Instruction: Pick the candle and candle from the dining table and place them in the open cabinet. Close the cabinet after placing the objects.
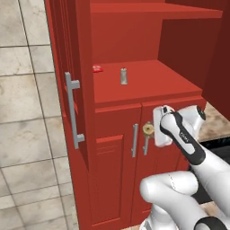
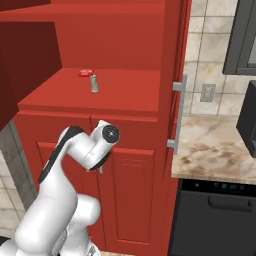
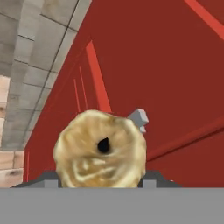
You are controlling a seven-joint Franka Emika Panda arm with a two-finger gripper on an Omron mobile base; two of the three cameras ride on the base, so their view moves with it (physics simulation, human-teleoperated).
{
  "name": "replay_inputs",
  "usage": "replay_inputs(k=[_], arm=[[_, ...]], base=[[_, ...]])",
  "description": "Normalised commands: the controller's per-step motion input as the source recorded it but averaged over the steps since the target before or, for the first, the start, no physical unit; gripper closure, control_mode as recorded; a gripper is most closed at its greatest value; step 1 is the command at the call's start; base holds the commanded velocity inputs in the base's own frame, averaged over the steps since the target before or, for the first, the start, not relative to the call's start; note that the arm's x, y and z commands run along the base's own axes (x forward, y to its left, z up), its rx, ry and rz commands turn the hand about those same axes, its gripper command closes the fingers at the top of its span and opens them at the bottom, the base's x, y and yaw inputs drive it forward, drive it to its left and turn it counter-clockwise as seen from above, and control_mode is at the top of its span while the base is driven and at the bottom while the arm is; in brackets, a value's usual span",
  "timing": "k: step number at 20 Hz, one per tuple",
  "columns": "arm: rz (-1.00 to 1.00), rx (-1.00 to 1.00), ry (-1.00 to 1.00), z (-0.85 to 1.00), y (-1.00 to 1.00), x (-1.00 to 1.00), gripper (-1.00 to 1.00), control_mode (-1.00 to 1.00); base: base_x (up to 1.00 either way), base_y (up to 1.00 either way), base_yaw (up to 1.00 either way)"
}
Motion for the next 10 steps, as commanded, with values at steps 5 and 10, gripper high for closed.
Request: replay_inputs(k=[5,10], arm=[[-0.22,0.01,0.03,0.38,0.00,0.00,1.00,-1.00],[-0.15,0.07,0.05,0.49,0.00,0.02,1.00,-1.00]], base=[[0.00,0.00,0.00],[0.00,0.00,0.00]])
